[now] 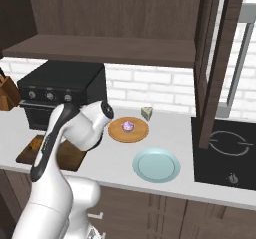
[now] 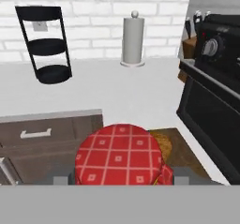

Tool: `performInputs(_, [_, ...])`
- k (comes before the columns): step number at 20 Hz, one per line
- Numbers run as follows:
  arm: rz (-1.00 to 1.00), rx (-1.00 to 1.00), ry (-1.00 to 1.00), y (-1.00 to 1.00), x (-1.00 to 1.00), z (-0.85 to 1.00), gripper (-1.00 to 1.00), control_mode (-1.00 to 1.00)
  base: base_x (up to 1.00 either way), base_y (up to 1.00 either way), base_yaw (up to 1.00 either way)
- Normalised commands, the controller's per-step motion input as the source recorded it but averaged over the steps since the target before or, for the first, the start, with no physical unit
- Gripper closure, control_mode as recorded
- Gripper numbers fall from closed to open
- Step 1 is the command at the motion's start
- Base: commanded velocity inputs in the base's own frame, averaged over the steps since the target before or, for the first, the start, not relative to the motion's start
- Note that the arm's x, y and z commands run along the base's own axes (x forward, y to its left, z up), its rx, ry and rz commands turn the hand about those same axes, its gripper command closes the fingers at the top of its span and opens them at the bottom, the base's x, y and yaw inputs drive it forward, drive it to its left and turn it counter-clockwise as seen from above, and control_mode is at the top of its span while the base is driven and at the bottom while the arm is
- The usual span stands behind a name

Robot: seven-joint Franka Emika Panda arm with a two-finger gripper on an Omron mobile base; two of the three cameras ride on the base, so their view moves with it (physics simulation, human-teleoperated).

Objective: From the different types of pastries on the counter, select a croissant and place it on the cutting board. Then retrieve a jar of jam from the cabinet and place it alongside the croissant on the cutting board.

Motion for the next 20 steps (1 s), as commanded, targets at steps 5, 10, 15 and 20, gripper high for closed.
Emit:
performInputs(5, [0.06,0.0,0.0,0.01,0.37,-0.87,1.0,-1.0,0.0,0.0,0.0])
performInputs(10, [0.08,0.0,0.0,0.04,0.51,-0.52,1.0,-1.0,0.0,0.0,0.0])
performInputs(15, [0.04,0.0,0.0,0.23,0.57,-0.46,1.0,-1.0,0.0,0.0,0.0])
performInputs(20, [0.03,0.0,0.01,0.37,0.44,-0.57,1.0,-1.0,0.0,0.0,0.0])
